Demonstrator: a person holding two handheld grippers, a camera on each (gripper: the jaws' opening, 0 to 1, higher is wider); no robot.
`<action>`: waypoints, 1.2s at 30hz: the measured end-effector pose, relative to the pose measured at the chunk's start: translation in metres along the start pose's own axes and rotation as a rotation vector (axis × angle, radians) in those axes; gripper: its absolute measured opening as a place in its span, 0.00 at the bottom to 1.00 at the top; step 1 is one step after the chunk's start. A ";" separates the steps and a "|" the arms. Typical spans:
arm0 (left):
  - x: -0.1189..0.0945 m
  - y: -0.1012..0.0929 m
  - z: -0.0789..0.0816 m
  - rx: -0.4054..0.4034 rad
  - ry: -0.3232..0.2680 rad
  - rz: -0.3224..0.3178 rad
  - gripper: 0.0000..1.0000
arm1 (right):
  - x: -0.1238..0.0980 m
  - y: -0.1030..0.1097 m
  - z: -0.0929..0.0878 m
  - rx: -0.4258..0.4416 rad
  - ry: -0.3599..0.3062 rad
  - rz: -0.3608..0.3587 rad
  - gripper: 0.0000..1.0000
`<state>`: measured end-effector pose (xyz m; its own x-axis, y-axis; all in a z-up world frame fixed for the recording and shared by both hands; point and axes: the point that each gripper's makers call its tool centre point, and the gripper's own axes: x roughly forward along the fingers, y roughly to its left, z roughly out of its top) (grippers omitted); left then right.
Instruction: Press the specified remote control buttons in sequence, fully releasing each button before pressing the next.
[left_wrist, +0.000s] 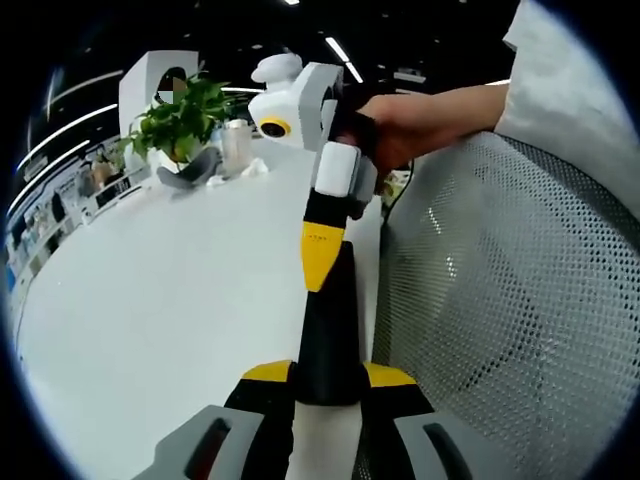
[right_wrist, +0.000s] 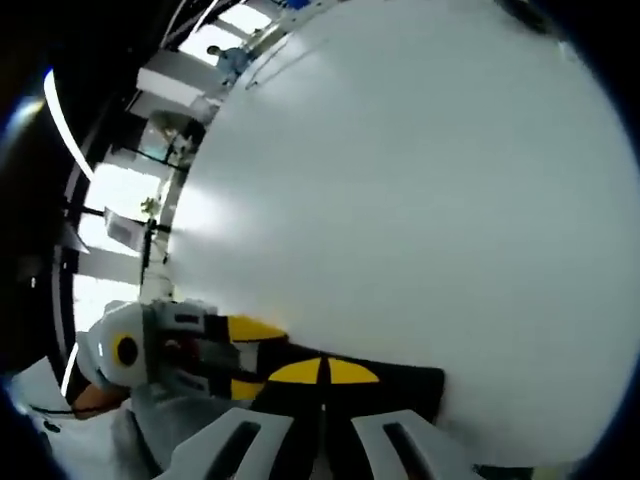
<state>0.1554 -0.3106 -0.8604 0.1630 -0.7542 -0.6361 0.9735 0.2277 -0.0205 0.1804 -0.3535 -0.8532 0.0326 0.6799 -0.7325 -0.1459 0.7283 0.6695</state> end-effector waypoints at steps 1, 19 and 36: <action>0.000 0.000 0.000 0.000 -0.001 0.000 0.24 | -0.001 -0.003 0.001 -0.003 -0.002 -0.006 0.00; 0.001 0.000 0.000 0.000 -0.007 -0.002 0.24 | 0.000 0.006 -0.015 0.002 0.077 -0.002 0.00; 0.000 -0.001 0.000 -0.001 0.006 -0.005 0.24 | 0.002 0.004 -0.010 -0.065 0.053 -0.035 0.00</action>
<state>0.1546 -0.3110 -0.8607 0.1568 -0.7515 -0.6408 0.9742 0.2242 -0.0245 0.1698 -0.3506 -0.8534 -0.0138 0.6476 -0.7618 -0.2097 0.7431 0.6355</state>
